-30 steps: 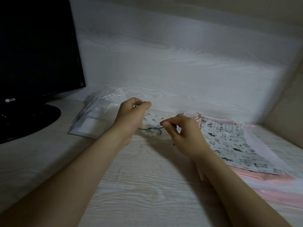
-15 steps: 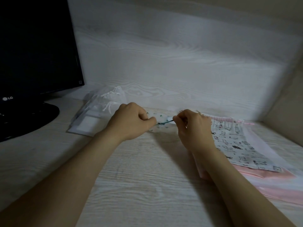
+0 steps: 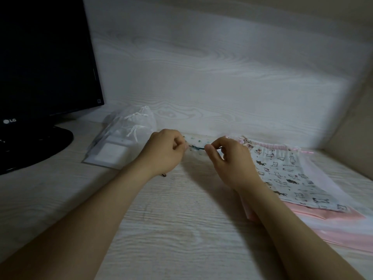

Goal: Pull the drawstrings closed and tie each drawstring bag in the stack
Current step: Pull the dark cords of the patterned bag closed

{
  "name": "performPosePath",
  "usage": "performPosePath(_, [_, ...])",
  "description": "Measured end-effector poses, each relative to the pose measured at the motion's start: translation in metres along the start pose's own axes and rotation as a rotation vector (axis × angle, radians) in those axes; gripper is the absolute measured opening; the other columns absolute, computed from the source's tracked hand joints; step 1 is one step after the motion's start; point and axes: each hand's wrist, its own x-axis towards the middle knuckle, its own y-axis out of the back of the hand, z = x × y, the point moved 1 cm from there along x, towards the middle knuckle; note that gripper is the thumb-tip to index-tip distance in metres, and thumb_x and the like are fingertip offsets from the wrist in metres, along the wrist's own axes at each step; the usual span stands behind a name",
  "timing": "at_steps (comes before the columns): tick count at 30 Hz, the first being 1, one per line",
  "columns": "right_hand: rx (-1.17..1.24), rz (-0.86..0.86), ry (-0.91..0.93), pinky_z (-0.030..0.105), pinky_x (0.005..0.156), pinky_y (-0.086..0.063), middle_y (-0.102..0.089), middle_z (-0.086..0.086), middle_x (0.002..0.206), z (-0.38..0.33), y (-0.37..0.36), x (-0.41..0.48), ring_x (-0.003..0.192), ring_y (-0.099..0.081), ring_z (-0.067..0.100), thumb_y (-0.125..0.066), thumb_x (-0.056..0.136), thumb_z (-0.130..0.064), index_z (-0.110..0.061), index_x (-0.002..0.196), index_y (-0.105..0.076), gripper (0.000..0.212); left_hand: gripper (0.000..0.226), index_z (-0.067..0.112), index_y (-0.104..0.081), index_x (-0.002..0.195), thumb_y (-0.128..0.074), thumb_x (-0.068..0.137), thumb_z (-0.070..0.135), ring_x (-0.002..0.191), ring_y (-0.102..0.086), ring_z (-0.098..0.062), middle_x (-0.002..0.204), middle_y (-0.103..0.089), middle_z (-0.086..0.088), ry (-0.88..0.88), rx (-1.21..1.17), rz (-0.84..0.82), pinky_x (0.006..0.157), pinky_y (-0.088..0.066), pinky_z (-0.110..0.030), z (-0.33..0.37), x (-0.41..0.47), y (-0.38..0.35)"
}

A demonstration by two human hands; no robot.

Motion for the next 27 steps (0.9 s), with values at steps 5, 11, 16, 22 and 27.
performPosePath(5, [0.248,-0.038,-0.131,0.025,0.055,-0.036,-0.054,-0.010,0.051,-0.006,-0.003,-0.001,0.050,-0.044,0.005,-0.061,0.099,-0.052,-0.018,0.072,-0.071,0.045,0.022,0.011,-0.056,0.080,-0.048,0.101,0.015,0.060,-0.056,-0.019,0.059,-0.059,0.001,0.317,-0.517,-0.083,0.074,-0.047,-0.037,0.012,0.004,-0.003])
performPosePath(11, [0.325,0.003,-0.185,0.027,0.055,-0.038,-0.045,-0.009,0.047,-0.011,-0.005,-0.002,0.047,-0.040,0.007,-0.073,0.093,-0.041,-0.017,0.057,-0.053,0.048,0.041,0.017,-0.064,0.081,-0.056,0.105,0.049,0.043,-0.037,-0.005,0.057,-0.036,0.010,0.267,-0.421,-0.163,0.048,-0.038,-0.024,0.014,-0.004,-0.007])
performPosePath(16, [0.269,0.052,-0.120,0.028,0.057,-0.042,-0.051,-0.010,0.047,-0.007,-0.003,0.000,0.047,-0.045,0.005,-0.072,0.093,-0.030,-0.015,0.059,-0.059,0.039,0.045,0.013,-0.052,0.076,-0.058,0.106,0.046,0.049,-0.039,-0.013,0.061,-0.038,0.002,0.133,-0.251,-0.039,0.051,-0.038,-0.026,0.011,-0.001,-0.006])
performPosePath(22, [0.226,0.114,-0.033,0.014,0.050,-0.034,-0.050,-0.008,0.047,-0.009,-0.009,-0.001,0.046,-0.046,0.005,-0.071,0.089,-0.017,-0.012,0.057,-0.055,0.035,0.046,0.015,-0.046,0.073,-0.056,0.107,0.042,0.055,-0.041,-0.017,0.061,-0.039,-0.001,0.169,-0.327,-0.002,0.061,-0.042,-0.035,0.008,0.001,-0.013])
performPosePath(27, [0.200,0.107,-0.011,0.016,0.050,-0.036,-0.052,-0.006,0.048,-0.006,-0.010,-0.003,0.046,-0.046,0.006,-0.071,0.085,-0.015,-0.015,0.057,-0.054,0.033,0.044,0.002,-0.061,0.072,-0.062,0.106,0.031,0.062,-0.064,-0.019,0.066,-0.066,-0.010,0.164,-0.579,0.019,0.067,-0.059,-0.031,0.022,-0.003,-0.009])
